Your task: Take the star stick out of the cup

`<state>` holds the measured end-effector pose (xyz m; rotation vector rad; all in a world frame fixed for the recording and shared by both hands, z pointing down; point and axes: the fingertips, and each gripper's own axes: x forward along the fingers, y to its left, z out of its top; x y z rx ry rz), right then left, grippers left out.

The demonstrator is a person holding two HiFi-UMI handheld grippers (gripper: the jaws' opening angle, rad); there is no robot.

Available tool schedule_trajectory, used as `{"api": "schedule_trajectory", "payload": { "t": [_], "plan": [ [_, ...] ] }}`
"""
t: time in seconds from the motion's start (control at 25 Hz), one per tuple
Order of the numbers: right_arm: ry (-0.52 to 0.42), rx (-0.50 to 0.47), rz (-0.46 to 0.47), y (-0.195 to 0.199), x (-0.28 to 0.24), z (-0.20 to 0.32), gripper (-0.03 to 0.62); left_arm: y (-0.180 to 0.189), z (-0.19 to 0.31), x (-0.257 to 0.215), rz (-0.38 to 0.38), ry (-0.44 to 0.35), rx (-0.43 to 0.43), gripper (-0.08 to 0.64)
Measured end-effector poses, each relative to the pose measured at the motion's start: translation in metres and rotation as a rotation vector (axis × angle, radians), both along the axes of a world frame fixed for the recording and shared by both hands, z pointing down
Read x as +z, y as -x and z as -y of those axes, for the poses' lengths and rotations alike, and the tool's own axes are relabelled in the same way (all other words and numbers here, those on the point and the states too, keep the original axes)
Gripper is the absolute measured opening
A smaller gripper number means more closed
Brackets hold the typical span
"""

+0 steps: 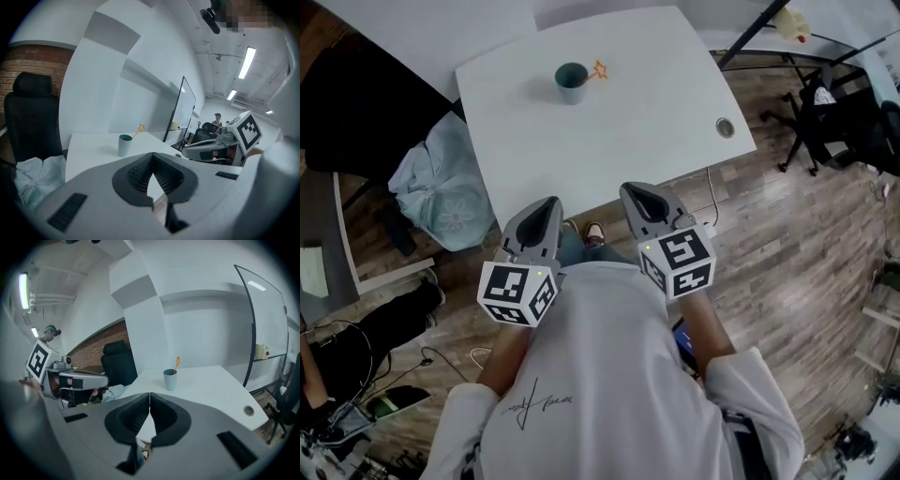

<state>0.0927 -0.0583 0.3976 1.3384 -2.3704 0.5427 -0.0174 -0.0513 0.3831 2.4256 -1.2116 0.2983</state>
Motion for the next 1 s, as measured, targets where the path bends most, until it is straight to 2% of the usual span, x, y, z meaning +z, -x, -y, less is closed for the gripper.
{"api": "schedule_trajectory", "payload": {
  "t": [0.32,0.56,1.0],
  "plan": [
    [-0.044,-0.028,-0.012,0.015,-0.007,0.038,0.01,0.008,0.019,-0.004,-0.024,-0.033,-0.076,0.003],
    [-0.056,-0.009,0.021,0.025,-0.006,0.064,0.011,0.009,0.029,-0.004,-0.031,-0.038,-0.075,0.003],
    [-0.072,0.04,0.032,0.018,0.003,0.095,0.011,0.012,0.033,-0.001,-0.036,-0.037,-0.082,0.003]
  ]
}}
